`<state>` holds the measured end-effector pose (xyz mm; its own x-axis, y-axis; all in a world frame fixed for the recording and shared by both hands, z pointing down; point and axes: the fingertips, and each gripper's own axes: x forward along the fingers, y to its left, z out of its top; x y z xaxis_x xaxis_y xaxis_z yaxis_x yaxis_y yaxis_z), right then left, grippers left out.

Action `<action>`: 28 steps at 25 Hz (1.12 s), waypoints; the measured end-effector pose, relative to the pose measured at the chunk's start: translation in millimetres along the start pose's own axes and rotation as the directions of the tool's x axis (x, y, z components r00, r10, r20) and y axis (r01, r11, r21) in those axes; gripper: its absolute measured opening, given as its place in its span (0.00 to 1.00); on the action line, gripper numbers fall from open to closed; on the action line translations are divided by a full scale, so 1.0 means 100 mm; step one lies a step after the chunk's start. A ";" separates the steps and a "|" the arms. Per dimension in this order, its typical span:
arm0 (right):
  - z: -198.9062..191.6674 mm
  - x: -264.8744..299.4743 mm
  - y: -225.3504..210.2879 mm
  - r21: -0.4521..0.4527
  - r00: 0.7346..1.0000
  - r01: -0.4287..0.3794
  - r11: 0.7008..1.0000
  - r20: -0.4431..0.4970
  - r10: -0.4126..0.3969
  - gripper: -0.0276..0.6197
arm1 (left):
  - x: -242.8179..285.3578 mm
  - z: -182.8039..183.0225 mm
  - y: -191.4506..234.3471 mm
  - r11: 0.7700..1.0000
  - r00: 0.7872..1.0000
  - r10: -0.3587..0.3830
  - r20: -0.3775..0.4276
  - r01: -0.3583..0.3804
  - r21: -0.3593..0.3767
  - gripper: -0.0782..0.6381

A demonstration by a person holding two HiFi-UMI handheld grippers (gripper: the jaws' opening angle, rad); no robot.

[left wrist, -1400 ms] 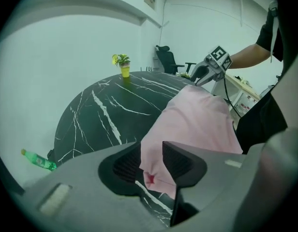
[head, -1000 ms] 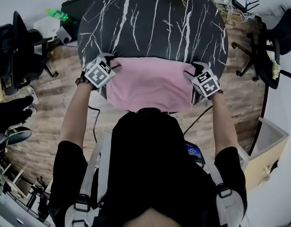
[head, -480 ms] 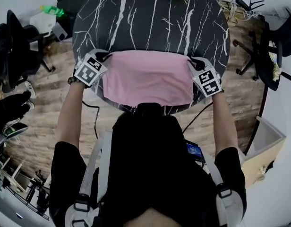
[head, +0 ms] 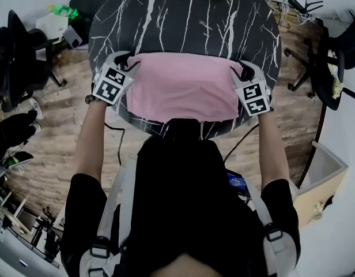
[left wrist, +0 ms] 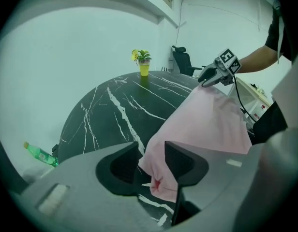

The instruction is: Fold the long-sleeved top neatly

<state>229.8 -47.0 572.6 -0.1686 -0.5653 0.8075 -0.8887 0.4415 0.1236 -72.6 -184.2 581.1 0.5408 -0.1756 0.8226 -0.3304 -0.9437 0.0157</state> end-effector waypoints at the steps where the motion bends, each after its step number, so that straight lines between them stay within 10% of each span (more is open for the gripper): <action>1: 0.03 -0.05 0.03 0.003 1.000 0.005 1.000 0.015 -0.005 0.26 | -0.04 0.03 -0.05 1.000 1.000 0.003 0.019 -0.004 0.002 0.36; 13: -0.31 -0.32 0.89 0.116 0.999 -0.051 0.992 0.010 0.050 0.25 | -0.22 -0.21 -1.18 0.987 0.988 -0.147 0.050 0.143 0.067 0.35; 28: -0.85 -0.63 1.17 0.221 0.990 0.139 0.965 -0.023 -0.138 0.25 | -0.39 -1.02 -1.47 0.997 0.997 -0.065 0.042 0.066 -0.031 0.35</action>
<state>172.3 99.7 585.8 -0.0349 -0.6048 0.7956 -0.9755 0.1936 0.1044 -124.4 -10.1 604.5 0.5931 -0.1258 0.7953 -0.3175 -0.9442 0.0875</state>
